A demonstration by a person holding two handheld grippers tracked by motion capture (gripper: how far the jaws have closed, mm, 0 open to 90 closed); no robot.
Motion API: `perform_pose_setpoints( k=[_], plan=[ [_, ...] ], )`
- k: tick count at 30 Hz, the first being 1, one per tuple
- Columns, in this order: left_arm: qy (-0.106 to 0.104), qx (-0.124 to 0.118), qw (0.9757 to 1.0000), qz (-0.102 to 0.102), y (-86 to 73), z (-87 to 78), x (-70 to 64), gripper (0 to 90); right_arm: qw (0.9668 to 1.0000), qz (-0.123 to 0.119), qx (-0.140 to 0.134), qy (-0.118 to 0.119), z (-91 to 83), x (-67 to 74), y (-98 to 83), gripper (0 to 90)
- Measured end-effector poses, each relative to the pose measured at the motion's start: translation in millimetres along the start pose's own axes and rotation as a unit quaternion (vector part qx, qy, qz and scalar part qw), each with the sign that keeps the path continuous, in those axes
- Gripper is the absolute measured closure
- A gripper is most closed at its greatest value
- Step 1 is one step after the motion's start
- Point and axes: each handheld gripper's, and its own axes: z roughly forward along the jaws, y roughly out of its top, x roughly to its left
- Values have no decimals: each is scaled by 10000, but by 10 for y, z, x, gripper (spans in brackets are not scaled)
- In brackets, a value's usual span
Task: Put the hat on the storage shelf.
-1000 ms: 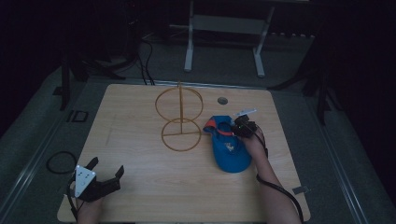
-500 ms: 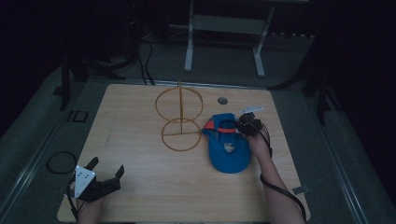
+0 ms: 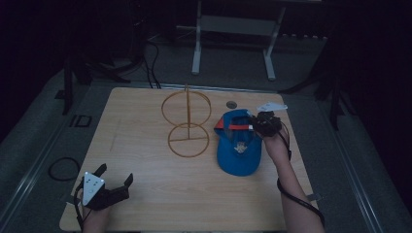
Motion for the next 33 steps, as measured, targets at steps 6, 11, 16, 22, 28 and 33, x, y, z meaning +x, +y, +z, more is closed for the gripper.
perform_pose_setpoints(
  k=[6, 11, 16, 22, 28, 33],
  plan=[
    [43, 259, 9997, 7, 3, 23, -64, 22, 9996, 13, -297, 20, -237, -1, 151, 861],
    [-28, 135, 9999, 24, 39, 7, -122, 22, 9988, -40, -486, 14, -409, -3, 258, 860],
    [-192, 105, 9998, -42, 110, -16, -169, 22, 9981, -113, -610, -43, -559, 29, 334, 861],
    [-423, 329, 9986, -15, 280, -53, -304, 22, 9962, -244, -830, -30, -793, 72, 440, 861],
    [-889, 352, 9953, -143, 492, -76, -366, 22, 9939, -323, -1045, -121, -1019, 86, 535, 861],
    [-1006, 237, 9946, -73, 757, -82, -424, 22, 9923, -326, -1182, -179, -1177, 84, 588, 861]
  ],
)
